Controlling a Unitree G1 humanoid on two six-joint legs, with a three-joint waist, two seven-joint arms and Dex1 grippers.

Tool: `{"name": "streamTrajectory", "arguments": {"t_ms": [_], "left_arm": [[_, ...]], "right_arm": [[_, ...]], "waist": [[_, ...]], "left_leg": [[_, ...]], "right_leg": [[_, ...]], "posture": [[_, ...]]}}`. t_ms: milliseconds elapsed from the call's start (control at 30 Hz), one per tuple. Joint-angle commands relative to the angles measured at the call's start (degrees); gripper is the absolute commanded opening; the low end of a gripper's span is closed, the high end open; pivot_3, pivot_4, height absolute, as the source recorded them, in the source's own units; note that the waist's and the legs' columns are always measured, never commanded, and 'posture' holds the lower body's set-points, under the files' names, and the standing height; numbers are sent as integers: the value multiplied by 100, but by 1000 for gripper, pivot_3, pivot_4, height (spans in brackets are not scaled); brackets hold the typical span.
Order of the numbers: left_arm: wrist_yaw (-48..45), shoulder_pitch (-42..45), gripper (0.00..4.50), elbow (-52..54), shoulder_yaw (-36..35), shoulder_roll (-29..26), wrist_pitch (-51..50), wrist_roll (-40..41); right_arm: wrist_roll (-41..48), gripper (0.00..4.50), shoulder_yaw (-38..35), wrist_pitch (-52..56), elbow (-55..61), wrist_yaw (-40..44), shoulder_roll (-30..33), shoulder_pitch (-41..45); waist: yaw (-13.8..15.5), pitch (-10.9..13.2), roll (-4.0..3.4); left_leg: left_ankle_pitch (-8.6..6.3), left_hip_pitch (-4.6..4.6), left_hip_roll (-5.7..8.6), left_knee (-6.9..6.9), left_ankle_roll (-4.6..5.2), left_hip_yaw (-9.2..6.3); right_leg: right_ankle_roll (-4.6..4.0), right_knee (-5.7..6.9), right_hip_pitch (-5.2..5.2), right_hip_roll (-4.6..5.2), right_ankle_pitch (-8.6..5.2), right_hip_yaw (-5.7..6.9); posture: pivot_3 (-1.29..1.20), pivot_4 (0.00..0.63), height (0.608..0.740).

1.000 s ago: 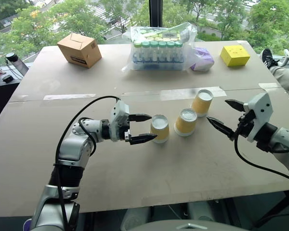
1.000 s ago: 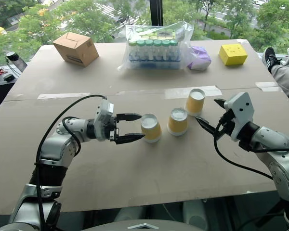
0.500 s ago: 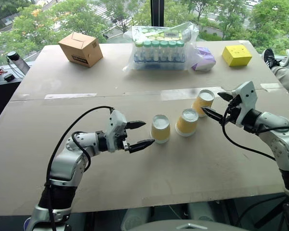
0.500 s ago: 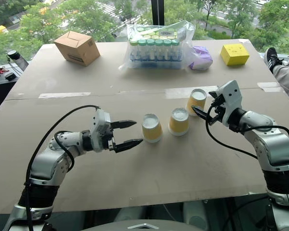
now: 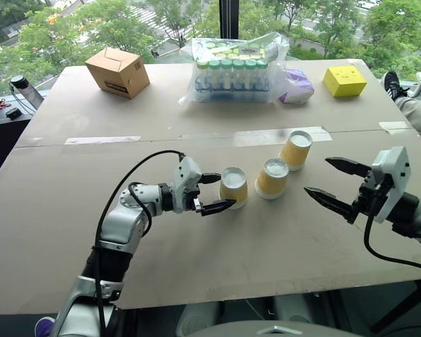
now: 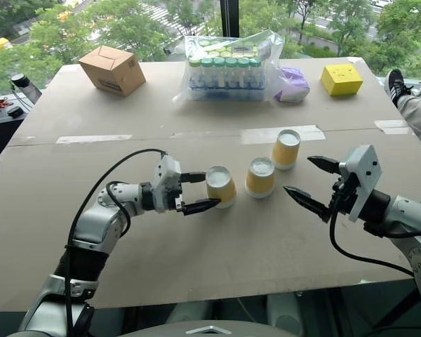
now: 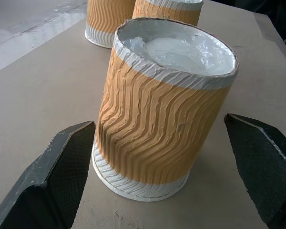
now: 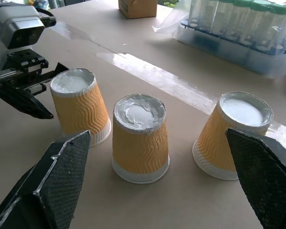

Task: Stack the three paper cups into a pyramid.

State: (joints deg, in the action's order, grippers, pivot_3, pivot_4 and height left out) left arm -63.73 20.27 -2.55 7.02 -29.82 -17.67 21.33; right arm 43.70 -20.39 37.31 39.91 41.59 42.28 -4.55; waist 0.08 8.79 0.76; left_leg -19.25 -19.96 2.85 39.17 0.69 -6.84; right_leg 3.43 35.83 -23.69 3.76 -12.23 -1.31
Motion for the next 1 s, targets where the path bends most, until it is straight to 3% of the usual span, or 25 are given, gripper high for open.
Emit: {"name": "streamTrajectory", "arguments": {"t_ms": [33,767,900,1000], "left_arm": [[-124,199,4446,-144,28,47,217,-62],[-607,829,4446,-1198,187,360,777,-306],[-699,880,3408,-1451,178,383,975,-340],[-740,919,3408,-1537,179,397,1063,-349]], "right_arm": [[466,4500,-458,-52,508,148,101,-280],[557,4500,-676,-165,942,-239,155,-914],[548,4500,-667,-176,968,-269,154,-942],[600,4500,-665,-146,991,-307,157,-977]], "waist": [[9,0,1],[64,-1,3],[63,-1,3],[64,-1,3]], "left_leg": [[0,0,0,2,0,2],[0,8,3,5,0,4],[0,8,3,6,0,4],[0,8,4,6,0,4]], "right_leg": [[0,0,1,0,0,-1],[2,2,9,-5,1,-2],[2,2,9,-5,1,-2],[2,2,9,-6,1,-1]], "posture": [[0,150,740],[0,150,740],[0,150,740],[0,150,740]]}}
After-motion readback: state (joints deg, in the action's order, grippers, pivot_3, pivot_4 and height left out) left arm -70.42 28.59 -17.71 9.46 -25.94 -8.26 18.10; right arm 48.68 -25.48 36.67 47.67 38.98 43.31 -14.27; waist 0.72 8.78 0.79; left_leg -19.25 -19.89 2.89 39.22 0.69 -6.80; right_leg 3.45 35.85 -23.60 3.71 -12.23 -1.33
